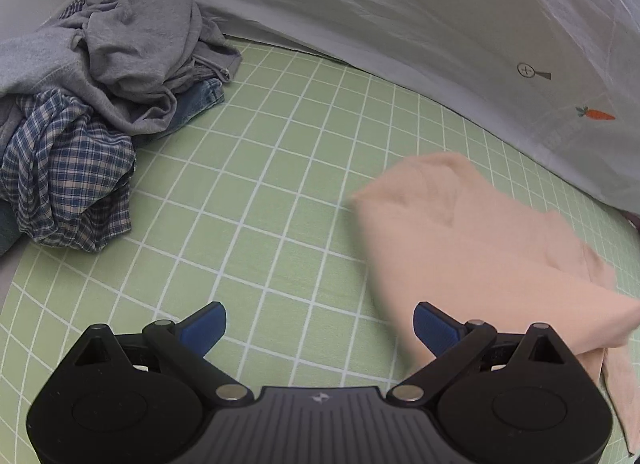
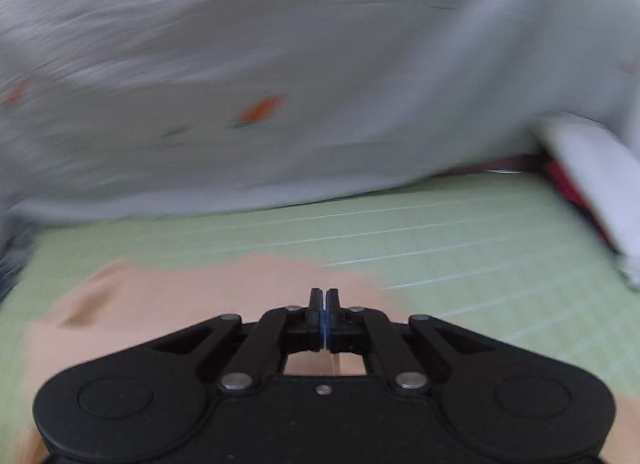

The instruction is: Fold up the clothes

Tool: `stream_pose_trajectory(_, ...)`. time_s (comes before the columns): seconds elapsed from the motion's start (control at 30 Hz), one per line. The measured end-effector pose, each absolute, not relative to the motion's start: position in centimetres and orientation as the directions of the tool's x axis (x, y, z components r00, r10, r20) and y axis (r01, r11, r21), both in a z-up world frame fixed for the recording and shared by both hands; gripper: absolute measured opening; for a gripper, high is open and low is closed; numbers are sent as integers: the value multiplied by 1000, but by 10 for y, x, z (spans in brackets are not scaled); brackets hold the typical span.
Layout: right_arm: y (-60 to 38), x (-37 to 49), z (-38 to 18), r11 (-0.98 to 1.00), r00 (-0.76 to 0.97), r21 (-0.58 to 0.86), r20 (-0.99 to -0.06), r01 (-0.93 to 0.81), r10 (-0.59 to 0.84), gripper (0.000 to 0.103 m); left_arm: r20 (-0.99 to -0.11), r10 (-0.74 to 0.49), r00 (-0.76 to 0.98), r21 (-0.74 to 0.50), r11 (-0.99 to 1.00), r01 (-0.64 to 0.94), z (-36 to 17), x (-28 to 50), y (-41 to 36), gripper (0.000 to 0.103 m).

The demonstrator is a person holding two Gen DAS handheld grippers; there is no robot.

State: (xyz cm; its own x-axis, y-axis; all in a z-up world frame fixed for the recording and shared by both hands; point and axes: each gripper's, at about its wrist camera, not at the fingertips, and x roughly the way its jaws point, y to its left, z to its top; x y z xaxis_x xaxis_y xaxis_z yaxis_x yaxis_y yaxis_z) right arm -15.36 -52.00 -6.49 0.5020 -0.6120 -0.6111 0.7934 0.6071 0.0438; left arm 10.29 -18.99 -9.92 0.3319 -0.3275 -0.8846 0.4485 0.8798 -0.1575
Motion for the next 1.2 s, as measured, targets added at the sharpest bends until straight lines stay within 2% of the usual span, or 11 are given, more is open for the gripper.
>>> stream_pose_trajectory(0.1,-552,-175,-74,503,404,10,-609,864,-682,1,-882,-311,355,-128,882,454,-92,93,-192,99)
stream_pose_trajectory(0.2,-561,-188,-79,488,390,15,-623,873,-678,4,-872,-306,382,-112,884,454,-80,80,-190,99)
stream_pose_trajectory(0.23,-557,-191,-79,494,397,20,-623,869,-674,13,-867,-309,392,-110,885,453,-75,75,-188,99)
stream_pose_trajectory(0.27,-552,-195,-79,500,404,25,-624,865,-669,34,-862,-311,402,-108,885,452,-70,69,-186,99)
stream_pose_trajectory(0.3,-547,-198,-78,506,412,31,-625,862,-663,46,-854,-316,414,-109,886,450,-65,62,-182,99)
stream_pose_trajectory(0.33,-538,-202,-78,512,423,44,-624,858,-656,65,-844,-322,428,-112,888,447,-59,55,-176,99)
stream_pose_trajectory(0.4,-517,-209,-77,533,458,75,-621,843,-637,80,-826,-339,451,-123,889,442,-50,39,-164,99)
stream_pose_trajectory(0.47,-489,-212,-75,570,499,96,-616,816,-610,103,-815,-354,459,-135,886,443,-48,25,-150,99)
stream_pose_trajectory(0.8,-352,-209,-71,633,558,138,-637,761,-532,103,-820,-409,400,-174,845,506,-65,3,-99,99)
stream_pose_trajectory(1.03,-273,-191,-92,652,509,120,-735,749,-449,103,-819,-466,335,-179,762,622,-81,-19,-68,99)
stream_pose_trajectory(1.2,-228,-178,-110,659,503,133,-759,741,-413,99,-833,-471,291,-168,716,677,-99,-29,-51,99)
